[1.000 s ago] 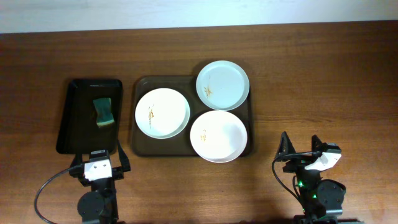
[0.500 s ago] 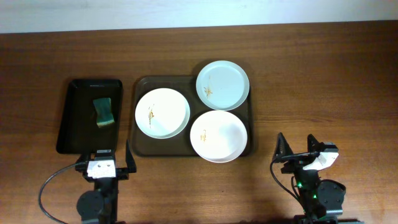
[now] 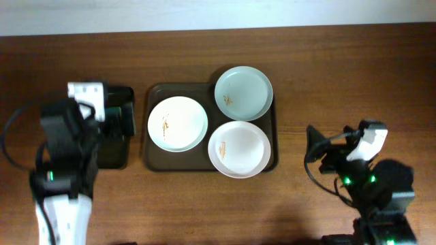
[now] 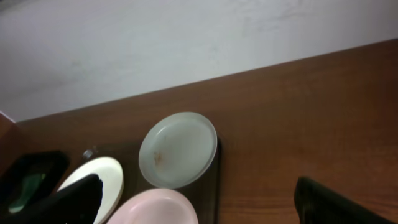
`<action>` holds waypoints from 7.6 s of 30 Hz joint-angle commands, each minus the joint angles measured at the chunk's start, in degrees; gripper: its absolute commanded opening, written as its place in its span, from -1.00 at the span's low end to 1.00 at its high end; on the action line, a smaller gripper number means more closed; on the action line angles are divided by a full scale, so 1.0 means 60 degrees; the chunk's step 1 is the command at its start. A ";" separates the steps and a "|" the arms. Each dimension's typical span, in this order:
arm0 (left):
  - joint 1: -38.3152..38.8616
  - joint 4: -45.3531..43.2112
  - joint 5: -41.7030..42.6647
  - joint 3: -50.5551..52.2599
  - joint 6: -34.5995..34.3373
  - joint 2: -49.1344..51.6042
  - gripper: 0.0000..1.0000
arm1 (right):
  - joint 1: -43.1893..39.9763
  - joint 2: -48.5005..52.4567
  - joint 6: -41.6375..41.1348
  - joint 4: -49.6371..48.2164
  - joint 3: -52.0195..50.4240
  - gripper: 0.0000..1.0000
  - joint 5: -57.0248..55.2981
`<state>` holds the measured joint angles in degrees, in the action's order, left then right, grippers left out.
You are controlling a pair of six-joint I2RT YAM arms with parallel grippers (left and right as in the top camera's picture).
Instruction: Clean dirty plates on tray and stack at the side
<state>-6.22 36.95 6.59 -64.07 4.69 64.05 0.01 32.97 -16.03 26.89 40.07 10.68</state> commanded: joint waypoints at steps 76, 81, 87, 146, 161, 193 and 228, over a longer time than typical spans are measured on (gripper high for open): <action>0.0055 0.5023 0.0444 -0.7337 -0.0044 0.8714 -0.99 | 0.5435 1.5671 -0.2922 -0.1563 0.7603 -0.56 0.0219; 0.1093 0.4390 0.0441 -0.6433 -0.0062 0.8735 -0.99 | 0.5435 1.5671 -0.2922 -0.1515 0.7603 -0.92 0.0222; 0.1985 0.2342 0.0423 -0.4116 -0.0641 0.8750 -0.99 | 0.5431 1.5671 -0.2962 -0.1523 0.7603 -0.92 0.0288; 0.2554 -0.1169 -0.1366 -0.2568 -0.2998 0.8768 -0.99 | 0.5431 1.5671 -0.2954 -0.1450 0.7603 -0.92 0.0364; 0.2554 0.0761 0.1705 -0.2579 -0.2280 0.8765 -0.99 | 0.5431 1.5671 -0.2954 -0.1435 0.7603 -0.92 0.0368; 0.2277 0.4685 -0.0984 -0.8229 -0.2554 0.8834 -0.99 | 0.6247 1.2779 -0.1687 0.5209 1.0200 -0.92 -0.5989; 0.2277 0.4681 -0.0984 -0.8229 -0.2557 0.8859 -0.99 | 0.9395 1.3147 -0.3949 0.5173 1.0182 -0.92 -1.3948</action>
<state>7.84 65.34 0.05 -113.21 -10.55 116.90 56.99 111.70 -37.93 58.08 100.29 -79.77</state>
